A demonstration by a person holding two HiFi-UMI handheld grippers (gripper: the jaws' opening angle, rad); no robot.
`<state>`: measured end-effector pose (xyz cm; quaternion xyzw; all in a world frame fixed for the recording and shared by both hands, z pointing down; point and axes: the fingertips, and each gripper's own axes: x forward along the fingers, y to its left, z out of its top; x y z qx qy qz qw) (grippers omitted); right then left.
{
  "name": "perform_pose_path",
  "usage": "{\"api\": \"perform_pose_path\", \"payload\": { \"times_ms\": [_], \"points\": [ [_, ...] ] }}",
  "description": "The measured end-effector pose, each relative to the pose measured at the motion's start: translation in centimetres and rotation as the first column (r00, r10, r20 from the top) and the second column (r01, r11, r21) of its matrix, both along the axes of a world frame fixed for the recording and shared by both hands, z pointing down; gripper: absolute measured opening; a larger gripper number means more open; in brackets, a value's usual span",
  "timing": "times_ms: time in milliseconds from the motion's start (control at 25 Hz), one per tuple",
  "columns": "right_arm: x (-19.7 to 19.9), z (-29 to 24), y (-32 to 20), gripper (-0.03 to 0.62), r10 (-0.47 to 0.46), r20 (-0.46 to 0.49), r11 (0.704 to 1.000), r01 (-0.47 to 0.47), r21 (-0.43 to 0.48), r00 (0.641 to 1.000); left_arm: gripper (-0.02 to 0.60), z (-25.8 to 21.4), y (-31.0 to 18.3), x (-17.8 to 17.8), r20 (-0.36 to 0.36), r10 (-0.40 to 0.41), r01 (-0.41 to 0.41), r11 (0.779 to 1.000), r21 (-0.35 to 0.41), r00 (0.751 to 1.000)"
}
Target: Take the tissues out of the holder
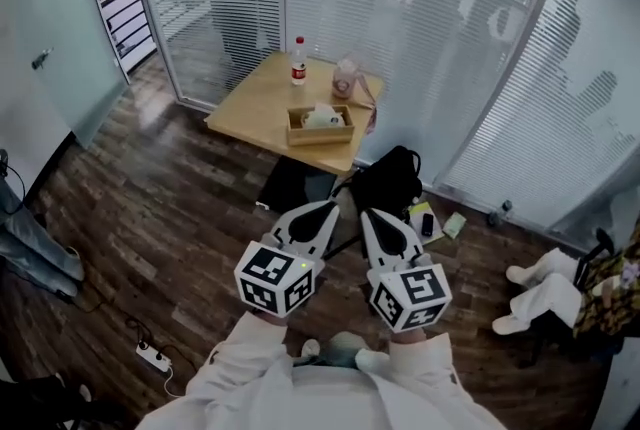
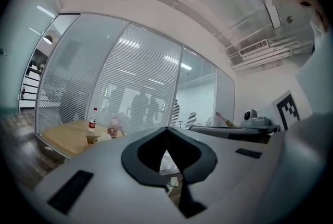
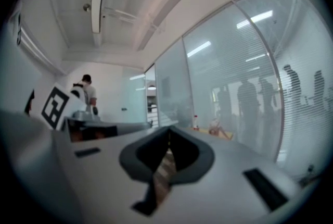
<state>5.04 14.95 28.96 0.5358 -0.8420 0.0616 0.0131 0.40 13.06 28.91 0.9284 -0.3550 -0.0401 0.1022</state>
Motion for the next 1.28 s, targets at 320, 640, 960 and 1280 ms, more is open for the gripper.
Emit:
{"api": "perform_pose_path", "payload": {
  "times_ms": [320, 640, 960, 1280],
  "points": [
    [0.6, -0.3, -5.1, 0.012, -0.015, 0.004, 1.000, 0.015, 0.015, 1.000, 0.009, 0.7, -4.8, -0.5, -0.002, -0.044, 0.044, 0.999, -0.014, 0.999],
    [2.7, -0.5, -14.6, 0.012, -0.043, 0.005, 0.999, 0.043, 0.023, 0.999, 0.009, 0.2, -13.5, 0.8, -0.030, -0.086, 0.086, 0.996, 0.000, 0.996],
    [4.6, -1.6, -23.0, 0.012, -0.098, -0.036, 0.994, 0.099, 0.034, 0.995, 0.009, -0.6, -22.4, 1.2, -0.064, -0.166, 0.166, 0.986, -0.001, 0.984],
    [4.9, -1.4, -30.1, 0.012, -0.181, -0.045, 0.983, 0.182, 0.032, 0.983, 0.009, -0.8, -29.7, 2.5, -0.062, -0.207, 0.208, 0.978, 0.015, 0.976]
  ]
}}
